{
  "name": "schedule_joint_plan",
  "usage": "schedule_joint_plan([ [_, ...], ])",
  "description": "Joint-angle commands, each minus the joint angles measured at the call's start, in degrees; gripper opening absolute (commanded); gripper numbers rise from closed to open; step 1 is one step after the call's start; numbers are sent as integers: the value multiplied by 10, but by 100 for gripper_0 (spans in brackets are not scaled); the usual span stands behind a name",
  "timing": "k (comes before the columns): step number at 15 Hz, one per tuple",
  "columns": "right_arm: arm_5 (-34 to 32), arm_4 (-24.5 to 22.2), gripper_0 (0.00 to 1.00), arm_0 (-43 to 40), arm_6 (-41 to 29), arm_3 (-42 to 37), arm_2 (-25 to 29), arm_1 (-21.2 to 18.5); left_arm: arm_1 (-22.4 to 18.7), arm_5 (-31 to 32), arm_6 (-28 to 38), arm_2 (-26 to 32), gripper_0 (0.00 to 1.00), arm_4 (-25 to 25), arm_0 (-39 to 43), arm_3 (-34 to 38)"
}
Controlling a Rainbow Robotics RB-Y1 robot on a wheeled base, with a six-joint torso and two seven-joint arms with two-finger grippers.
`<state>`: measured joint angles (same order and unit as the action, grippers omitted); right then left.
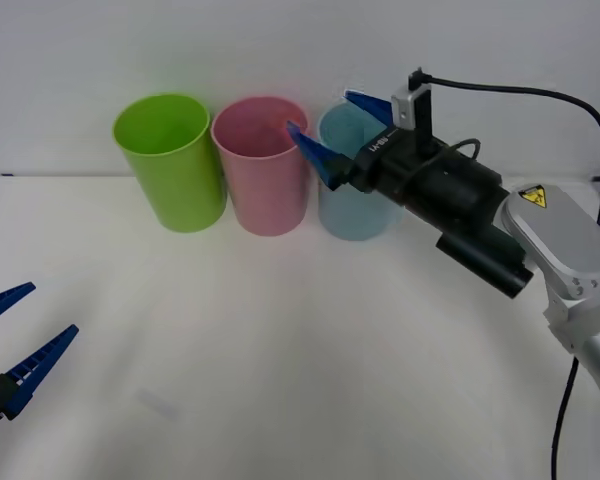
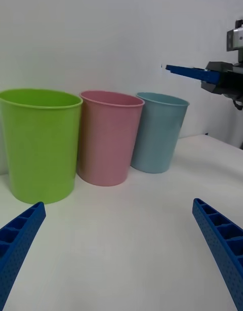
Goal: Grasp the object on the table and drop it into the matching bin: aluminum can to the light blue bin, PET bottle to the pink bin.
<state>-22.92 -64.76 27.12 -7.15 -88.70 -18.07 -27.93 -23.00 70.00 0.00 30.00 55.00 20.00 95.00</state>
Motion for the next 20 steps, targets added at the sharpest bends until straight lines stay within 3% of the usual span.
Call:
schedule_joint_plan([
  [1, 0, 23, 100, -84, 6, -81, 1, -42, 0, 0, 0, 0, 100, 0, 0, 0],
  [4, -11, 32, 100, -177, 21, -153, 22, -75, 0, 0, 0, 0, 100, 0, 0, 0],
  [6, -37, 32, 100, -231, 34, -176, 46, -76, 0, 0, 0, 0, 100, 0, 0, 0],
  [9, -110, 32, 100, -290, 77, -178, 102, -58, 0, 0, 0, 0, 100, 0, 0, 0],
  [15, -159, 60, 100, -385, 184, -178, 152, -55, 0, 0, 0, 0, 100, 0, 0, 0],
  [20, -271, 68, 100, -435, 190, -166, 216, -55, 0, 0, 0, 0, 100, 0, 0, 0],
])
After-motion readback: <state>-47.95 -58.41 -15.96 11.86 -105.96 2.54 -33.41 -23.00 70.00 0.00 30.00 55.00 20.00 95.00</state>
